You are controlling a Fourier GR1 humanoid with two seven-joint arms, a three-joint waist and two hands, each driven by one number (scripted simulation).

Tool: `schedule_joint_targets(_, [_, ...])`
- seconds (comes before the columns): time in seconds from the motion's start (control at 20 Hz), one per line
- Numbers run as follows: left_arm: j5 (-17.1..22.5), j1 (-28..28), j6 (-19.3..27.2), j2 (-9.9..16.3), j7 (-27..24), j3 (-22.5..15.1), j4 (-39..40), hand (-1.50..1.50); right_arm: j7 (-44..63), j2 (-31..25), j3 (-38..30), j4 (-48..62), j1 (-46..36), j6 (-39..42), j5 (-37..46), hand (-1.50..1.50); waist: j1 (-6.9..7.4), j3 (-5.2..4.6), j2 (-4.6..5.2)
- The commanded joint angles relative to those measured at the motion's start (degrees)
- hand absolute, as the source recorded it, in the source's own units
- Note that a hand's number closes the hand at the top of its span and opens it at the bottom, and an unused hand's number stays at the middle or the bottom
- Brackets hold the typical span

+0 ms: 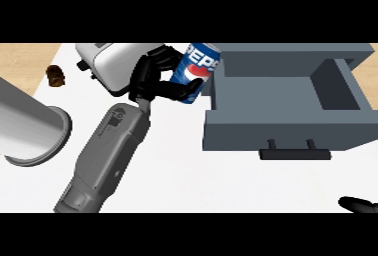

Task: Pick up the can, place it into the drawer and close the drawer

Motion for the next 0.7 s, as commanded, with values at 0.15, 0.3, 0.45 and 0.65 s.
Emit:
schedule_joint_targets(0.15, [-0.16,-11.78,7.62,-0.86,8.72,-2.64,-1.19,1.5,-1.46,-1.77,-2.48,2.5,-1.15,1.46,-2.84,-1.5,-1.04,0.02,0.26])
schedule_joint_targets(0.3, [-2.74,-15.5,7.92,-0.55,16.57,-1.6,-4.0,1.5,-3.13,-0.04,-1.54,1.12,2.02,2.06,-2.28,-1.5,-0.6,0.03,0.12])
schedule_joint_targets(0.45, [-2.33,-22.49,7.06,0.15,15.88,1.04,4.09,1.5,0.54,-1.11,-2.04,-0.3,0.07,0.86,-2.53,-1.5,-1.38,0.01,0.46])
schedule_joint_targets(0.65, [0.66,-26.96,11.31,-0.88,16.26,-3.94,6.49,1.5,0.75,-1.32,-1.89,-0.54,-1.04,0.24,-1.67,-1.5,-1.8,0.02,0.49])
